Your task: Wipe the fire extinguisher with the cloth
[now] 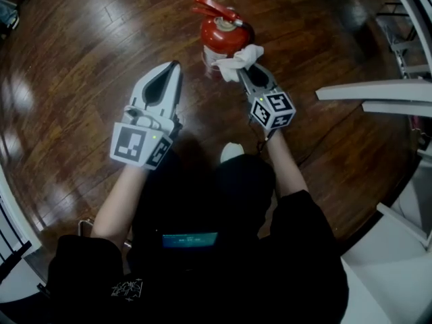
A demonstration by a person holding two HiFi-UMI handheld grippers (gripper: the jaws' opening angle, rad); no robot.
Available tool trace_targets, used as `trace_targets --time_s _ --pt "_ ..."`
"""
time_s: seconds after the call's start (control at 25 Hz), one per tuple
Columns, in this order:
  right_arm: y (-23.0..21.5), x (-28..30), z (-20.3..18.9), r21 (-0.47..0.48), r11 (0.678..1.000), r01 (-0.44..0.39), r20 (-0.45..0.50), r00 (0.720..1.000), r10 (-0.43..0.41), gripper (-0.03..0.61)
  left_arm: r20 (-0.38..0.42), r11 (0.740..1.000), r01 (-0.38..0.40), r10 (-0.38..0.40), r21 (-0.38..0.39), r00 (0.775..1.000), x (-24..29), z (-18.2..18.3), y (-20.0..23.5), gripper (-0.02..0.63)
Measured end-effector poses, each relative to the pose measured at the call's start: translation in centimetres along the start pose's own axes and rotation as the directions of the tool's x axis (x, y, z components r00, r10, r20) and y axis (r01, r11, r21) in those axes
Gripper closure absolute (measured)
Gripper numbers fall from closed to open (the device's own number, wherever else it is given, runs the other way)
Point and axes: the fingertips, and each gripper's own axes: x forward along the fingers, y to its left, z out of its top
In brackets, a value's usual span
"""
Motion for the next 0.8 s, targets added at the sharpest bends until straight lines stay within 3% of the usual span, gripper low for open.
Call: trace_targets --time_s 0.16,0.36,0.6,0.72,0.8 --pt "3.1 -2.2 9.1 -0.004 0.999 -0.039 0.161 0.986 0.04 0.465 0.004 1.0 0.001 -0.001 -0.009 1.0 -0.1 -0.1 -0.1 0.611" --pt "4.8 -0.4 13.0 -0.003 0.998 -0.057 0.174 0.983 0.057 0.466 0.006 1.0 0.001 -0.001 -0.004 1.0 -0.5 0.1 -0.1 0.611" --pt "6.1 3.7 9.5 0.01 0.996 -0.086 0.031 0.996 0.086 0.468 0.003 1.0 0.0 0.0 -0.001 1.0 -0.6 -0.1 -0.1 0.611" --pt "7.7 3.9 5.7 -0.085 0.989 -0.12 -0.036 0.992 0.118 0.469 0.001 1.0 0.002 -0.002 0.001 1.0 -0.5 -0.3 -0.3 0.611" --pt "7.4 4.4 1.6 -0.146 0.983 -0.111 -0.11 0.989 0.095 0.469 -0.002 1.0 -0.002 0.002 0.003 1.0 -0.6 -0.4 -0.3 0.611"
